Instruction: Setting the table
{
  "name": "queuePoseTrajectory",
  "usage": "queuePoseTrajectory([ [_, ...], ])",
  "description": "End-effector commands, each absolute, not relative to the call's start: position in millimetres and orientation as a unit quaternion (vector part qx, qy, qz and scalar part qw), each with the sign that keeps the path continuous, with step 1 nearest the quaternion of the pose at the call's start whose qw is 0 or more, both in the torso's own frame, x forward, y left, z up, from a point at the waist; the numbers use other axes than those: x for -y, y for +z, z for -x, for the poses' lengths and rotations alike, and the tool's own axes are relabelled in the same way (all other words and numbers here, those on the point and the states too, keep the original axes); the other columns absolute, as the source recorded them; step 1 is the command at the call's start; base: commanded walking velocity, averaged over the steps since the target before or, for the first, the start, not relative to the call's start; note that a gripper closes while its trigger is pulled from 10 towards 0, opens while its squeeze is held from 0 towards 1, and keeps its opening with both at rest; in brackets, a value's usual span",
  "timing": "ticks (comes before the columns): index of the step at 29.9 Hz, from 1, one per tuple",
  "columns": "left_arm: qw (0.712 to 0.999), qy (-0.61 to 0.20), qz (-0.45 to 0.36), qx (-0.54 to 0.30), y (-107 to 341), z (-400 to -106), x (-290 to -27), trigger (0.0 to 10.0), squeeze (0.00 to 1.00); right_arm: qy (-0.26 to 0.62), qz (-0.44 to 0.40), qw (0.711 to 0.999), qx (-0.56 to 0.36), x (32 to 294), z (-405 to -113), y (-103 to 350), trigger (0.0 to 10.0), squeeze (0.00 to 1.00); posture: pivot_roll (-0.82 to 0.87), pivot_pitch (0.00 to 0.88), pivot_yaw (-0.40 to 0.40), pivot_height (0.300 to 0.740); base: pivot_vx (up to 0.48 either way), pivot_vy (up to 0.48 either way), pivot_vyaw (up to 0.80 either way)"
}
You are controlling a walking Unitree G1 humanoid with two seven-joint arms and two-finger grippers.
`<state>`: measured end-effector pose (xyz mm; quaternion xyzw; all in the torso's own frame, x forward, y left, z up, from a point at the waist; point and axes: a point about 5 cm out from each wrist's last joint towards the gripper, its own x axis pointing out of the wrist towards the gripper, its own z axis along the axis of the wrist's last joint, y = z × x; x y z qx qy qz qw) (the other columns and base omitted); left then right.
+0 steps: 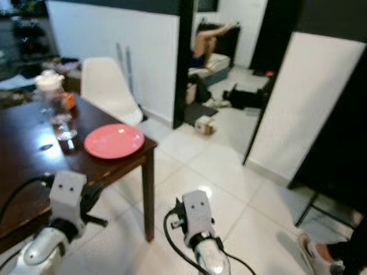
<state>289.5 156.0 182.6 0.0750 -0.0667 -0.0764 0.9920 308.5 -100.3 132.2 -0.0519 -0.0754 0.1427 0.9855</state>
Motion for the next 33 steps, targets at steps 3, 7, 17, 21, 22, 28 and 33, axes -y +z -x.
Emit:
queuePoseTrajectory([
  [3,0.992,-0.077,-0.084,0.045,173,-288,-155,10.0,0.00,0.140,0.048,0.987,0.060,102,-306,125,10.0,0.00,0.09,0.043,0.037,0.740,0.000,0.000,0.79],
  [7,0.993,-0.052,-0.101,0.015,160,-291,-162,10.0,0.00,0.138,0.048,0.987,0.060,102,-306,124,10.0,0.00,0.08,0.043,0.040,0.740,0.000,0.000,0.79],
  [17,0.991,-0.018,-0.134,-0.017,147,-291,-172,10.0,0.00,0.133,0.046,0.988,0.061,103,-305,124,10.0,0.00,0.08,0.045,0.044,0.740,0.000,0.000,0.78],
  [21,0.990,-0.015,-0.138,-0.016,144,-293,-169,10.0,0.00,0.124,0.035,0.989,0.071,103,-306,127,10.0,0.00,0.08,0.045,0.043,0.740,0.000,0.000,0.38],
  [22,0.990,-0.015,-0.138,-0.014,144,-293,-168,10.0,0.00,0.123,0.031,0.989,0.072,103,-306,128,10.0,0.00,0.08,0.045,0.043,0.740,0.000,0.000,0.00],
  [28,0.991,-0.020,-0.133,-0.002,146,-297,-158,10.0,0.00,0.121,0.023,0.990,0.075,105,-305,129,10.0,0.00,0.07,0.045,0.043,0.740,0.465,0.000,0.00],
  [33,0.991,-0.030,-0.130,0.004,148,-298,-152,10.0,0.00,0.106,0.018,0.991,0.074,111,-305,129,10.0,0.00,0.07,0.048,0.047,0.740,0.480,0.000,0.00],
])
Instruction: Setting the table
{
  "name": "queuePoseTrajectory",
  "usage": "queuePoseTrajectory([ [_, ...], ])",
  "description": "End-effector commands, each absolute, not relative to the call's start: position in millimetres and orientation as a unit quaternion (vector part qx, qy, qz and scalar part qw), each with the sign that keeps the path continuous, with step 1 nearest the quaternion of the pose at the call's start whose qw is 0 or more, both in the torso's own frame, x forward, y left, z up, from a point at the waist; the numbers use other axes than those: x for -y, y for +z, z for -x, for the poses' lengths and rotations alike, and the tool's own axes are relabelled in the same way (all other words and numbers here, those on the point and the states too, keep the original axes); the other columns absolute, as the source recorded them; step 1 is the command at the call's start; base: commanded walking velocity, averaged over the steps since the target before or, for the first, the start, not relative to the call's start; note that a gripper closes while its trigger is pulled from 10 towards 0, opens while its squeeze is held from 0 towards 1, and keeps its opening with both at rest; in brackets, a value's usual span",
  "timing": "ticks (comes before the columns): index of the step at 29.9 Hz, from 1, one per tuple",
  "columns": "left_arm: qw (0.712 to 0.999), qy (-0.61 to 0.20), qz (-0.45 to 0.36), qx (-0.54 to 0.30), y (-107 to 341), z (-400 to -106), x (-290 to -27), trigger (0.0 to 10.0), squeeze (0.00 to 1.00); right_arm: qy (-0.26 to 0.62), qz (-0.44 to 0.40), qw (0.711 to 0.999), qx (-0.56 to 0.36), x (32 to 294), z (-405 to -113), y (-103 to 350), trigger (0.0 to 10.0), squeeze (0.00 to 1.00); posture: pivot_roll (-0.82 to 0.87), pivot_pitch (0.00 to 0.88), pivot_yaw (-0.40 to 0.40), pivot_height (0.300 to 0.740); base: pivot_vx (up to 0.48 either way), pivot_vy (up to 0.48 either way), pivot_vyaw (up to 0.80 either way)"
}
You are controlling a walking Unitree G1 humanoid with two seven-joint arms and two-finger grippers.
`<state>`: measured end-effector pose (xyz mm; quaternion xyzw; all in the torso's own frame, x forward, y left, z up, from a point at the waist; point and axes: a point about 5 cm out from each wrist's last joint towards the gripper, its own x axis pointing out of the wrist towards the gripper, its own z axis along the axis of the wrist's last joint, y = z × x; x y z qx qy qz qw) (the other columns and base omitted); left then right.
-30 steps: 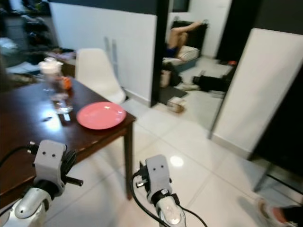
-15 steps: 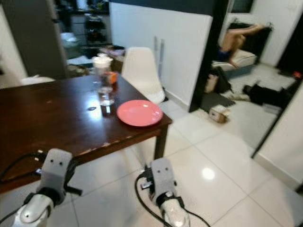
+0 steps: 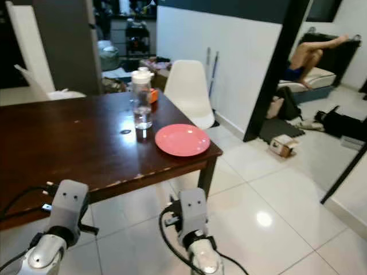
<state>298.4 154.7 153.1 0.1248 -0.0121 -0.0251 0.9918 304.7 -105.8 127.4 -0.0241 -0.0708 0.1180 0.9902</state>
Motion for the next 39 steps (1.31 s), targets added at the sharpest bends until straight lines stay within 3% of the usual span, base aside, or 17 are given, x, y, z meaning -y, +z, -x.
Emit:
queuePoseTrajectory([
  [1,0.991,-0.030,-0.130,0.004,148,-298,-152,10.0,0.00,0.106,0.018,0.991,0.074,111,-305,129,10.0,0.00,0.07,0.048,0.047,0.740,0.480,0.000,0.00],
  [27,0.991,-0.055,-0.122,0.015,150,-298,-145,10.0,0.00,0.097,0.036,0.990,0.091,113,-304,134,10.0,0.00,0.06,0.055,0.045,0.740,0.464,0.000,0.00],
  [39,0.978,-0.186,-0.094,0.005,149,-285,-130,10.0,0.00,-0.029,0.057,0.994,0.086,156,-306,138,10.0,0.00,0.04,0.060,0.048,0.740,0.325,0.000,0.00],
])
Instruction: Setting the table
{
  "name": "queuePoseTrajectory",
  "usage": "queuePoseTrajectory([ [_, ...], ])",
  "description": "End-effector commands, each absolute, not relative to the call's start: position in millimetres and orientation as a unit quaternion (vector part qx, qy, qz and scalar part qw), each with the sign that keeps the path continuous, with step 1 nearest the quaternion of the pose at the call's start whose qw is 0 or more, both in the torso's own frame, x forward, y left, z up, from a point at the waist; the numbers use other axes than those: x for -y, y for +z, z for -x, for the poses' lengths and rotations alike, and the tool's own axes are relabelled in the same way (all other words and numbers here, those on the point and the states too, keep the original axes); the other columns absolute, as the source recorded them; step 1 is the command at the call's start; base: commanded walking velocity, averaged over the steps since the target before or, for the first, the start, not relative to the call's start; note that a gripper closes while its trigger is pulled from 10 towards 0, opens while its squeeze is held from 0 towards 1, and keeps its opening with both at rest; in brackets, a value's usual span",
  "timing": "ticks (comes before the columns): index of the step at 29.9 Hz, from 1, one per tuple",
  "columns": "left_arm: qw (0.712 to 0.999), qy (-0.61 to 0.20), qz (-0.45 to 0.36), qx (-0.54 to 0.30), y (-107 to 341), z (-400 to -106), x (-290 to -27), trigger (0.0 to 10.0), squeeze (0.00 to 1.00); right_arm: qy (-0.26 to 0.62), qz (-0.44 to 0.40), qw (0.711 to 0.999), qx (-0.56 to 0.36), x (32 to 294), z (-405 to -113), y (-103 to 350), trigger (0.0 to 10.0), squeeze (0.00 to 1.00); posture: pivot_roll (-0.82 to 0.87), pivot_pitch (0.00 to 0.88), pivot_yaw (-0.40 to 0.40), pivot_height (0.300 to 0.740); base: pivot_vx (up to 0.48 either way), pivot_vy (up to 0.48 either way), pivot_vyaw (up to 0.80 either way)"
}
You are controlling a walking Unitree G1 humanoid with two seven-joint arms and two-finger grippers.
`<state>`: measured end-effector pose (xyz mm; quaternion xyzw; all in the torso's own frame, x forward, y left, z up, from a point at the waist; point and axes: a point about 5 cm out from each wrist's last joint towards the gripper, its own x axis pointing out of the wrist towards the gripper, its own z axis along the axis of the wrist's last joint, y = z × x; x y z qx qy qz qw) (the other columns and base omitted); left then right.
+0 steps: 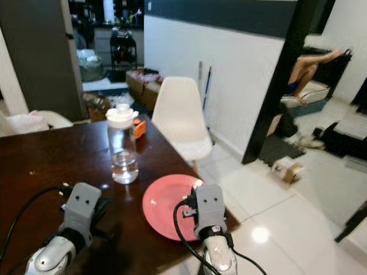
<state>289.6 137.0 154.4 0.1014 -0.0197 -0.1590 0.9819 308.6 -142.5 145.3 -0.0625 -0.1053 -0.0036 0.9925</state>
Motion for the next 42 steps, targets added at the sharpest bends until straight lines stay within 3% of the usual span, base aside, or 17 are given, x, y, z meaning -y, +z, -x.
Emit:
queuePoseTrajectory([
  [1,0.975,-0.202,-0.097,0.000,147,-283,-129,10.0,0.00,-0.040,0.047,0.995,0.079,162,-304,137,10.0,0.00,0.04,0.061,0.049,0.740,0.000,0.000,0.00],
  [4,0.971,-0.214,-0.105,-0.003,145,-282,-129,10.0,0.00,-0.059,0.033,0.995,0.073,174,-298,135,10.0,0.00,0.03,0.063,0.054,0.740,0.000,0.000,0.00],
  [5,0.971,-0.217,-0.104,-0.003,145,-283,-128,10.0,1.00,-0.069,0.033,0.995,0.069,180,-296,133,10.0,0.00,0.03,0.063,0.054,0.740,0.000,0.000,0.00],
  [15,0.961,-0.256,-0.105,-0.021,135,-283,-118,10.0,1.00,-0.130,0.005,0.991,0.034,214,-281,121,10.0,0.00,0.00,0.065,0.073,0.740,0.000,0.000,0.00],
  [22,0.959,-0.254,-0.118,-0.036,129,-284,-117,10.0,1.00,-0.075,-0.035,0.996,0.024,215,-285,122,10.0,0.00,0.00,0.061,0.080,0.740,0.000,0.000,0.00],
  [23,0.959,-0.254,-0.121,-0.041,127,-284,-119,10.0,0.13,-0.070,-0.062,0.995,0.018,214,-287,122,10.0,0.00,0.00,0.061,0.081,0.740,0.000,0.000,0.00],
  [24,0.958,-0.255,-0.123,-0.047,125,-284,-121,10.0,0.00,-0.069,-0.104,0.992,0.011,215,-291,121,10.0,0.00,0.00,0.063,0.082,0.740,0.000,0.000,0.00],
  [30,0.958,-0.252,-0.125,-0.048,124,-285,-122,10.0,0.00,-0.070,-0.137,0.988,0.008,218,-293,120,10.0,0.00,0.01,0.063,0.085,0.740,0.000,0.000,0.00],
  [31,0.959,-0.248,-0.127,-0.045,126,-286,-122,10.0,0.00,-0.090,-0.186,0.978,0.012,226,-296,124,10.0,0.00,0.01,0.066,0.086,0.740,0.000,0.000,0.00],
  [36,0.960,-0.246,-0.127,-0.043,127,-287,-123,10.0,0.00,-0.086,-0.279,0.956,0.036,229,-296,133,10.0,0.00,0.01,0.071,0.091,0.740,0.000,0.000,0.00],
  [37,0.960,-0.246,-0.127,-0.043,127,-286,-123,10.0,0.00,-0.081,-0.300,0.950,0.039,230,-296,133,10.0,0.03,0.01,0.073,0.094,0.740,0.000,0.000,0.00],
  [38,0.960,-0.247,-0.128,-0.043,127,-286,-123,10.0,0.00,-0.077,-0.315,0.945,0.040,229,-296,133,10.0,0.91,0.01,0.075,0.096,0.740,0.000,0.000,0.00],
  [39,0.959,-0.247,-0.129,-0.043,127,-286,-122,10.0,0.00,-0.072,-0.331,0.940,0.040,229,-296,133,10.0,1.00,0.01,0.075,0.097,0.740,0.000,0.000,0.00],
  [42,0.959,-0.247,-0.130,-0.042,127,-286,-123,10.0,0.00,-0.068,-0.361,0.929,0.035,229,-296,131,10.0,1.00,0.02,0.077,0.097,0.740,0.000,0.000,0.00],
])
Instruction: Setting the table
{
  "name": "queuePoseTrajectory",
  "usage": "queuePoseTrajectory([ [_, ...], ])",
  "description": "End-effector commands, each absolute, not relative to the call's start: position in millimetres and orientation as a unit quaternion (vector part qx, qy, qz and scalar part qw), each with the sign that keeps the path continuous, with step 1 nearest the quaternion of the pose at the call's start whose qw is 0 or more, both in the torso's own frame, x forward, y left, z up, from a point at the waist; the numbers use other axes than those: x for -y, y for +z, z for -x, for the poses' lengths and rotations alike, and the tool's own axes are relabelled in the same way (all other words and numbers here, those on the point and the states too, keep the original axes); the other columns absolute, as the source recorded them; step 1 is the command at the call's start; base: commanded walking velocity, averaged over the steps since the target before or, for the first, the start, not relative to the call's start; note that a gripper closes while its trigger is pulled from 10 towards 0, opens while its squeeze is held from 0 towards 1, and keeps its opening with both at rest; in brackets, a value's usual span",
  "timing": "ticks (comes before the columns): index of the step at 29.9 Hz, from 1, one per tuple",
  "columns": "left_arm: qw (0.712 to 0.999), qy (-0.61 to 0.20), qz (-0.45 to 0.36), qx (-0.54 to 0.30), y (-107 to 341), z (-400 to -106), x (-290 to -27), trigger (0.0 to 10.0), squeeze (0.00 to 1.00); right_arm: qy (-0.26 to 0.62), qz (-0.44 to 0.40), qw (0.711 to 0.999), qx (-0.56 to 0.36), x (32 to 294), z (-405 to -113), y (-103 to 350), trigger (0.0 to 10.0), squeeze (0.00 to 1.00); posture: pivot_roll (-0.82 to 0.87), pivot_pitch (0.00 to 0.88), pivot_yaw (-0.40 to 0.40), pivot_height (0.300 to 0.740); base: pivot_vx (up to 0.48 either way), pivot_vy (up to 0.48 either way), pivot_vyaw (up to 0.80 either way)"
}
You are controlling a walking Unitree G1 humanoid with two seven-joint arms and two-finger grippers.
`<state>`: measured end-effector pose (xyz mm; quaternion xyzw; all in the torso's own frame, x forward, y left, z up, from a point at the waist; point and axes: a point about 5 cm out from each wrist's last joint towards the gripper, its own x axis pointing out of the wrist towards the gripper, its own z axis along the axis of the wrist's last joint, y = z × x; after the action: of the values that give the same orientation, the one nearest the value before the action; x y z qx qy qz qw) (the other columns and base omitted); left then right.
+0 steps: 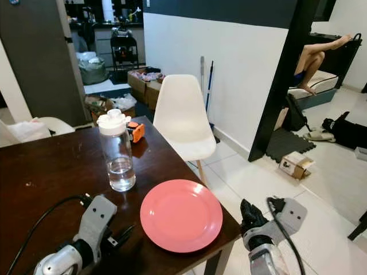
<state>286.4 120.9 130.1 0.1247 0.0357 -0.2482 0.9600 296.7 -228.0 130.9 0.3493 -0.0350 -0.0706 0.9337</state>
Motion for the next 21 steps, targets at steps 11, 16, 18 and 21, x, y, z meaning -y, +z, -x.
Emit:
queuePoseTrajectory([
  [11,0.961,-0.242,-0.131,-0.037,132,-288,-123,10.0,0.00,0.042,-0.444,0.895,-0.028,203,-293,125,10.0,0.00,0.02,0.085,0.100,0.740,0.000,0.000,0.00],
  [16,0.961,-0.242,-0.130,-0.033,134,-288,-123,10.0,0.00,0.040,-0.475,0.876,-0.074,201,-293,115,10.0,0.00,0.02,0.086,0.099,0.740,0.000,0.000,0.00],
  [18,0.961,-0.241,-0.130,-0.032,134,-288,-123,10.0,0.00,0.033,-0.477,0.874,-0.084,202,-293,111,10.0,0.00,0.02,0.086,0.099,0.740,0.000,0.000,0.00],
  [21,0.962,-0.240,-0.130,-0.032,135,-288,-124,10.0,0.00,0.019,-0.486,0.868,-0.104,202,-293,104,5.5,0.00,0.03,0.088,0.100,0.740,0.000,0.000,0.00],
])
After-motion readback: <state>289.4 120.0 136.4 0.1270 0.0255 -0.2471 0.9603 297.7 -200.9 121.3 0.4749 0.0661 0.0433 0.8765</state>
